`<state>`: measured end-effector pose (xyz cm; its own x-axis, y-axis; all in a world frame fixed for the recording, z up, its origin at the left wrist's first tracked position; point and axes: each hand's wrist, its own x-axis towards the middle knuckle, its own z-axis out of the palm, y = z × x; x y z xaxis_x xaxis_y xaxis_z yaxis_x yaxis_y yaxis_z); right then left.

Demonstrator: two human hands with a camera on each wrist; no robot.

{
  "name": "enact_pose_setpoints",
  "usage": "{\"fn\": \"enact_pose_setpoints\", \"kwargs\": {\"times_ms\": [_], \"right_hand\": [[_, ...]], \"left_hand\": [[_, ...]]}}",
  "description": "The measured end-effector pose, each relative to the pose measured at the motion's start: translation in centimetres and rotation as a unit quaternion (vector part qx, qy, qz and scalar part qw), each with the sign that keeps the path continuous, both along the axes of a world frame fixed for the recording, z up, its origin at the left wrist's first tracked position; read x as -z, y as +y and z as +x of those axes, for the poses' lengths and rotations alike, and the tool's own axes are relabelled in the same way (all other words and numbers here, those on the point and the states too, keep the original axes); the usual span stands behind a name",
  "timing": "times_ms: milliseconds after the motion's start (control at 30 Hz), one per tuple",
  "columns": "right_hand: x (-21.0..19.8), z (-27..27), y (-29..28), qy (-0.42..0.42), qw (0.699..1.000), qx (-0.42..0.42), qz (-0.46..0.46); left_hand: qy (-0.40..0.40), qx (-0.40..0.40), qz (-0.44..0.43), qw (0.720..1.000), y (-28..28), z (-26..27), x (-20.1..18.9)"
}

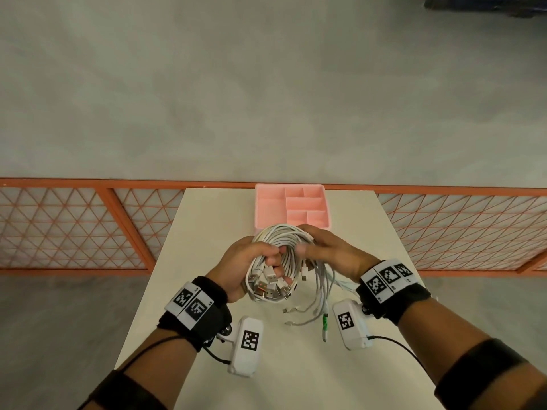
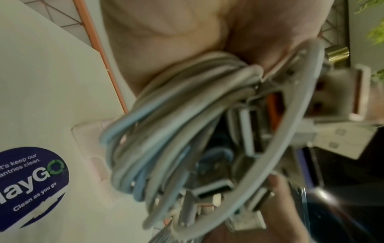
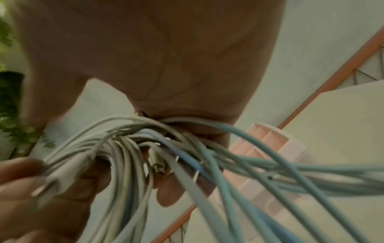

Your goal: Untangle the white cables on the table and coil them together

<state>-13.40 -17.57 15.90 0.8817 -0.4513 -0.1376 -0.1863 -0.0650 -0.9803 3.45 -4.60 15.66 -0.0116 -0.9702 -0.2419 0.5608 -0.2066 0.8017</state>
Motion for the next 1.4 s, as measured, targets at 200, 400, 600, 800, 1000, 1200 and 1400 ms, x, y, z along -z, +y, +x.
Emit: {"fn": "enact_pose_setpoints", "kwargs": {"times_ms": [200, 400, 600, 800, 1000, 1200, 1400], "right_hand": [[-1.5, -0.9, -2.2, 0.054, 0.994, -0.078, -0.045], [-0.4, 0.0, -2.0, 0.028, 0.978, -0.011, -0.207], [2.7, 0.8, 1.7, -0.047, 0.941, 0.161, -0.294], [5.1, 0.4, 2.7, -0.050, 0.935, 0.220, -0.273], [5.3, 0.6, 3.0, -0.036, 0.938, 0.247, -0.239], [6.0, 1.2, 3.4, -0.058, 0.959, 0.256, -0.103], [7.0, 1.2, 5.5, -0.070, 0.961, 0.257, -0.071]], "left_hand": [[-0.009, 0.041, -0.016, 0.999, 0.5, 0.2, 0.0], [0.052, 0.045, -0.019, 0.997, 0.5, -0.5, -1.2], [-0.003, -0.022, -0.043, 0.999, -0.3, -1.9, -2.4], [-0.026, -0.031, -0.041, 0.998, 0.0, -3.0, -1.5], [0.002, -0.060, -0.038, 0.997, -0.1, -3.3, -1.2], [0.016, -0.087, -0.042, 0.995, -0.5, -3.5, -1.2], [-0.012, -0.127, -0.057, 0.990, -1.0, -3.7, -1.0]]}}
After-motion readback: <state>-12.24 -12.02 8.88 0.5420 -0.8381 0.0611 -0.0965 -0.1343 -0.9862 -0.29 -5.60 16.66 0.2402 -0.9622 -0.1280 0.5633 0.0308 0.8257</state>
